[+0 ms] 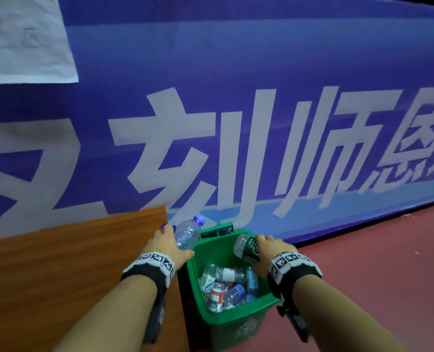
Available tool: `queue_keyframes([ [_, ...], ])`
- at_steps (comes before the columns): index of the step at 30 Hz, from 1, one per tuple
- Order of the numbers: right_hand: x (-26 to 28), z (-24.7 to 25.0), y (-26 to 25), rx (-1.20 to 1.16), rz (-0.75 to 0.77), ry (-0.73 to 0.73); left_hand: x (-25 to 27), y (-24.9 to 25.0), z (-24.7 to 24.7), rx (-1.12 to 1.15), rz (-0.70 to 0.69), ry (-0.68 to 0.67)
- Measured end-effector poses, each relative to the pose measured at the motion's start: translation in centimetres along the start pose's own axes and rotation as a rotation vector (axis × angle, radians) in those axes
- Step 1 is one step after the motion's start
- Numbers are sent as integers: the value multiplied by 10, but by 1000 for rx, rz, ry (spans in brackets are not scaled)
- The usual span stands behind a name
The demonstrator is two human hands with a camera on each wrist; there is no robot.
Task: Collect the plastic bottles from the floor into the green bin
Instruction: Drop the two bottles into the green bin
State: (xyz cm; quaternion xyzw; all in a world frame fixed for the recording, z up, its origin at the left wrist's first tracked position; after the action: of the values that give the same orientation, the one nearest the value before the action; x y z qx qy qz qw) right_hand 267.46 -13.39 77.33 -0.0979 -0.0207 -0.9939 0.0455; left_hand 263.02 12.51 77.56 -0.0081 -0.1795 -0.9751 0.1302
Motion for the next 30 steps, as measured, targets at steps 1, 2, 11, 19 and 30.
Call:
queue_keyframes([
  [1,-8,-3,-3,-1,-6,-11,-13,-5,-4,6,17,-17],
  [2,-16,-6,-6,-9,-19,-24,-26,-8,-8,6,23,-39],
  [11,-90,-22,-9,-105,-113,-112,-117,20,-47,-94,-70,-157],
  [19,-206,-41,-1,-170,17,-168,-192,46,-83,-22,48,-218],
  [30,-339,-58,27,-117,273,-292,-245,95,-131,60,314,-275],
])
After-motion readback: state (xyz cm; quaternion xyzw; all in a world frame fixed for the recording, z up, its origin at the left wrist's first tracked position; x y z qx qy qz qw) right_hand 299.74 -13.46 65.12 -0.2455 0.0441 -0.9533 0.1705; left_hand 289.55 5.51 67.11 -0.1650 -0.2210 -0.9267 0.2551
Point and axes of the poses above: each hand's wrist, its own x-axis away from the middle knuckle, its own z-axis out of the back of the hand, y = z × x, the point moved 1 cm from there along -x, towards the middle knuckle, and after that the axes turned 9 degrees about -z, right-handed, at the moved point
